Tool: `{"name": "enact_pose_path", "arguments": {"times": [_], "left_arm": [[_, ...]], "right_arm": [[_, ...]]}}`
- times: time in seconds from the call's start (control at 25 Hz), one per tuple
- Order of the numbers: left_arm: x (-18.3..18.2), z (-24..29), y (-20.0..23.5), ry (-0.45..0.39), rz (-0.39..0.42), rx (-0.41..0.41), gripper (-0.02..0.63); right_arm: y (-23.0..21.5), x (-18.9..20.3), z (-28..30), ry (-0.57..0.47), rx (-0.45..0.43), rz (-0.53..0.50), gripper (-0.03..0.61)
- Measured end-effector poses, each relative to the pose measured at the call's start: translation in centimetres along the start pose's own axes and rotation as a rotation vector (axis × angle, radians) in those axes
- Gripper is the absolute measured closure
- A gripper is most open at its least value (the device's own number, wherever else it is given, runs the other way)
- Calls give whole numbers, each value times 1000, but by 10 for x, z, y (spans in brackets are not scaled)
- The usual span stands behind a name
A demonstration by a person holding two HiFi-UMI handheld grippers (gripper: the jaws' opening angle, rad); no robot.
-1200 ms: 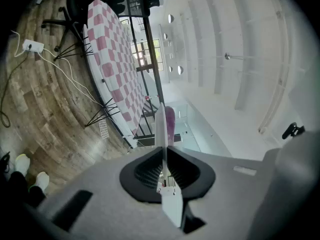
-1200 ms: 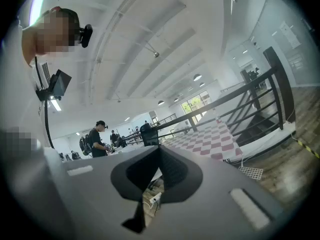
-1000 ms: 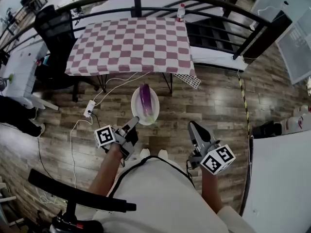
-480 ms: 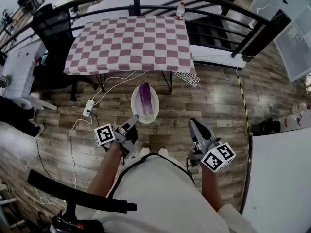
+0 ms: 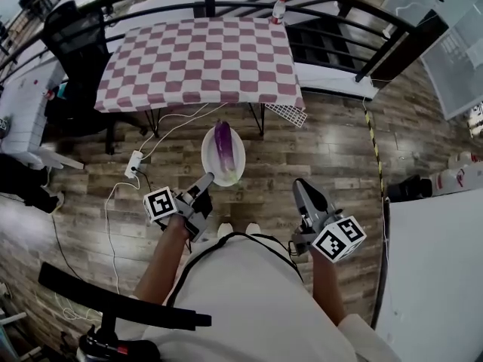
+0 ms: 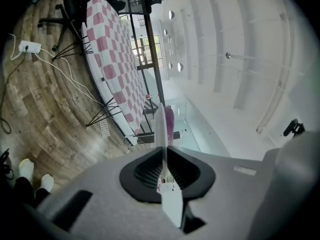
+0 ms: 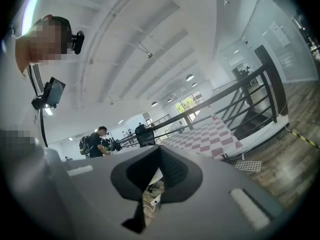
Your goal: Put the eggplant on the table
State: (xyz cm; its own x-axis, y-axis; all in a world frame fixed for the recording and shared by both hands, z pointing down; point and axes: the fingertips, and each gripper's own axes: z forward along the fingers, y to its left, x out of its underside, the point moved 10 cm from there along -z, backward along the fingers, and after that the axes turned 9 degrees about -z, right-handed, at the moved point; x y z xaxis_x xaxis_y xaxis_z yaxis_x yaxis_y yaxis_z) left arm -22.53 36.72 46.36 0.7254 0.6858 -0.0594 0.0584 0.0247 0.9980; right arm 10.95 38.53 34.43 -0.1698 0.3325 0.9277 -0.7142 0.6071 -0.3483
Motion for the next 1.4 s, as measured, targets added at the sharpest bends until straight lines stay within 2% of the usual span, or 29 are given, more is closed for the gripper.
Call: {"name": "enact_pose_path", "arguments": {"times": [0.44, 0.96, 1.4], "left_arm": [[-10, -21, 10, 20, 2, -4, 577], [-13, -40, 17, -7, 5, -24, 577], [-22, -1, 19, -22, 1, -50, 575]], "right_arm": [[21, 16, 4, 1, 23, 2, 571], [30, 22, 5, 6, 20, -3, 571], [-15, 13, 26, 20, -9, 30, 571]]}}
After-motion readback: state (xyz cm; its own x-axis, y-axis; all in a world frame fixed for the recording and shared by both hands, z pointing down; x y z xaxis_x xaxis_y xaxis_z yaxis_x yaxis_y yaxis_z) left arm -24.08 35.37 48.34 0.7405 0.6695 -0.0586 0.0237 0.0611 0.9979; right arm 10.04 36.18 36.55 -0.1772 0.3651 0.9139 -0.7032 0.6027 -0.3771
